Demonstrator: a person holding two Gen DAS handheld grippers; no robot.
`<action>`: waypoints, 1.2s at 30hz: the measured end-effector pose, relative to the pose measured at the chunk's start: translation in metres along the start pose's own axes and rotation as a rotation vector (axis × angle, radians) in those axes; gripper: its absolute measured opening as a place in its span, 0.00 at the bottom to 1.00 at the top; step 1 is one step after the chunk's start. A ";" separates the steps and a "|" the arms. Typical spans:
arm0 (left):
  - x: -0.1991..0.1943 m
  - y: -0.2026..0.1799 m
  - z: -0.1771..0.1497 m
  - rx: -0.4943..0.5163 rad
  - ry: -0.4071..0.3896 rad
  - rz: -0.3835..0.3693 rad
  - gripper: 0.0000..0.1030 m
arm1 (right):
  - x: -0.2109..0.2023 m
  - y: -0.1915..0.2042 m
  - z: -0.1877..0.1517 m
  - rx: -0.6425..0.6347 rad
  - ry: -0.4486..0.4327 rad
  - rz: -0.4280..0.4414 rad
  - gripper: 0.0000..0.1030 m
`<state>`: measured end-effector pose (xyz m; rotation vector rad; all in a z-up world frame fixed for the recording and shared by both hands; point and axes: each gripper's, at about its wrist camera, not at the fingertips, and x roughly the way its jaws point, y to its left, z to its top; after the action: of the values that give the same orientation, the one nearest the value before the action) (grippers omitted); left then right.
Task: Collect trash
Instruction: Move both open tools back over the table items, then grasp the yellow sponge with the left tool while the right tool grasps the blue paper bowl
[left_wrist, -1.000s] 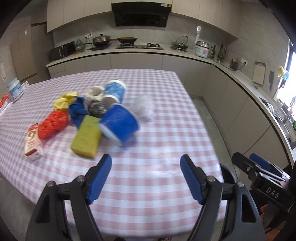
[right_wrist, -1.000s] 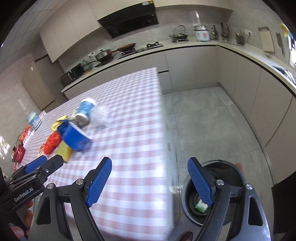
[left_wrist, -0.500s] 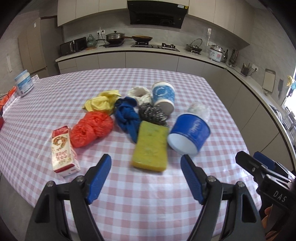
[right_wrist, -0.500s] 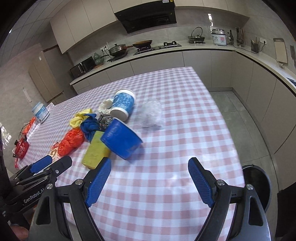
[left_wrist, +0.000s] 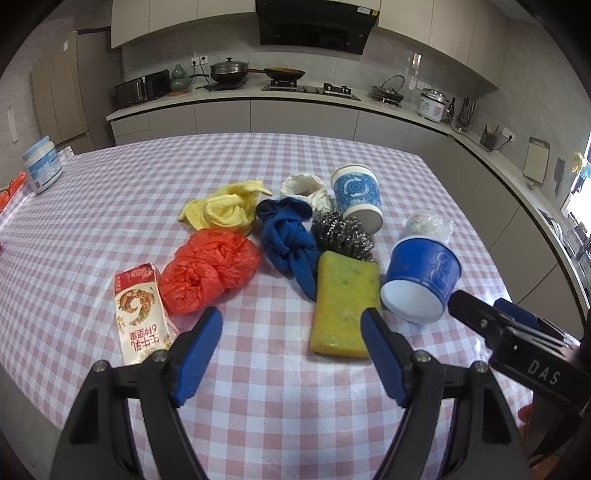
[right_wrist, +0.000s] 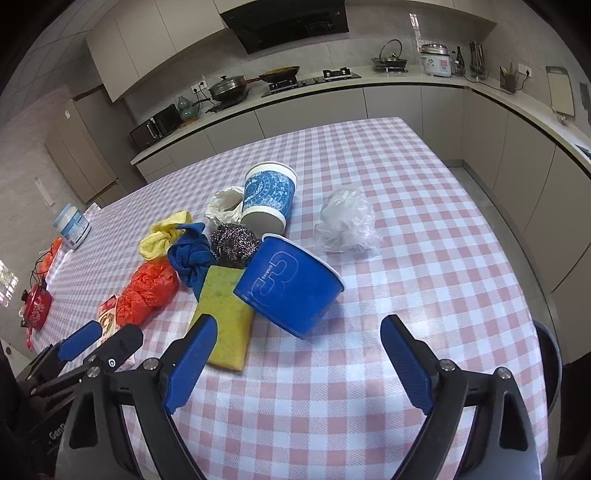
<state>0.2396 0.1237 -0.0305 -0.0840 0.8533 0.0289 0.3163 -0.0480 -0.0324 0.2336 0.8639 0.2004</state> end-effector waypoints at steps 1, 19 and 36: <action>0.002 0.001 0.001 0.003 0.002 -0.003 0.76 | 0.004 0.001 0.001 0.009 0.006 -0.003 0.89; 0.038 0.001 0.017 0.041 0.038 -0.046 0.76 | 0.051 0.002 0.023 0.089 0.064 -0.043 0.90; 0.067 -0.034 0.006 0.093 0.144 -0.115 0.76 | 0.045 -0.025 0.029 0.091 0.061 -0.096 0.90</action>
<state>0.2900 0.0893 -0.0748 -0.0478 0.9911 -0.1264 0.3692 -0.0637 -0.0544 0.2714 0.9441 0.0790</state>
